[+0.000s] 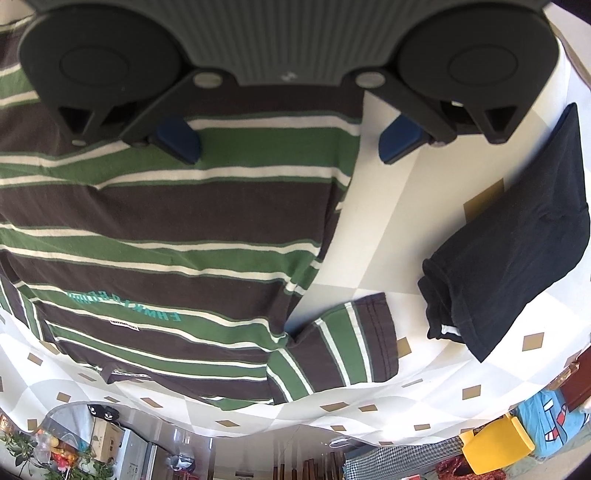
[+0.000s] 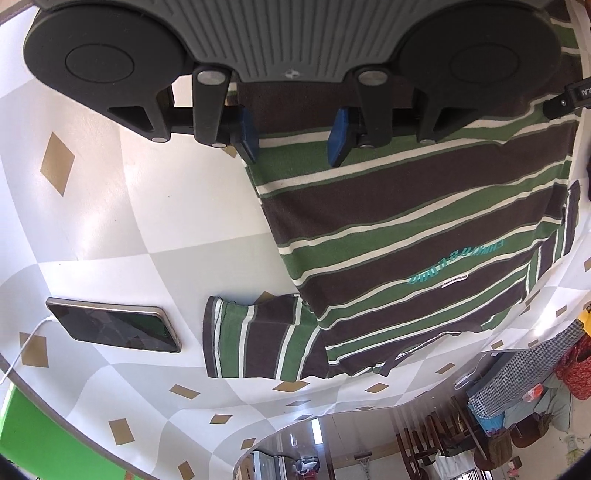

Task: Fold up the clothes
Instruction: 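Move the right gripper along the side edge of the shirt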

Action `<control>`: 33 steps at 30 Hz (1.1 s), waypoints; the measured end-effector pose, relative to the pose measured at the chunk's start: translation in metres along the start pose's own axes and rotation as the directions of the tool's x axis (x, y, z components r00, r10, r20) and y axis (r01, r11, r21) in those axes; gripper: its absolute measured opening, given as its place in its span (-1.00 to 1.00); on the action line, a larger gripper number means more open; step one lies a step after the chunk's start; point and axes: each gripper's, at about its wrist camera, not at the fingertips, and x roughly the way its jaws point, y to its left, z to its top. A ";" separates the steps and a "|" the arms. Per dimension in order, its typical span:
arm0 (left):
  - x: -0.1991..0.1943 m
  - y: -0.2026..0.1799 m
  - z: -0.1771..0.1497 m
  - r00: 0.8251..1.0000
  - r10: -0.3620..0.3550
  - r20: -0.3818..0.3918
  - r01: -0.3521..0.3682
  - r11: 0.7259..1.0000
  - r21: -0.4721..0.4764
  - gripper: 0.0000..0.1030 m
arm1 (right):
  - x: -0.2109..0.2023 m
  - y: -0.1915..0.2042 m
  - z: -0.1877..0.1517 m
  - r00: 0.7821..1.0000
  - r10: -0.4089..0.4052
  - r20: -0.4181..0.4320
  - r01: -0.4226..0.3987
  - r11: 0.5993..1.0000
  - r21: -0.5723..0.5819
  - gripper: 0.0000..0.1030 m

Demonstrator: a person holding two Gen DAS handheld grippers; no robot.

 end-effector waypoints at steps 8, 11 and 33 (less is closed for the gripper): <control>-0.014 -0.009 -0.015 1.000 -0.023 -0.013 0.023 0.999 0.044 1.00 | -0.013 -0.020 -0.016 0.999 -0.013 -0.050 0.016 0.999 0.049 -0.23; -0.016 -0.011 -0.019 0.999 -0.024 -0.023 0.025 0.998 0.052 1.00 | -0.016 -0.028 -0.025 0.997 -0.017 -0.076 0.022 0.998 0.066 -0.22; -0.029 -0.015 -0.043 0.997 -0.041 -0.058 0.045 0.997 0.067 1.00 | -0.013 -0.030 -0.068 0.987 -0.044 -0.155 0.058 0.994 0.089 -0.14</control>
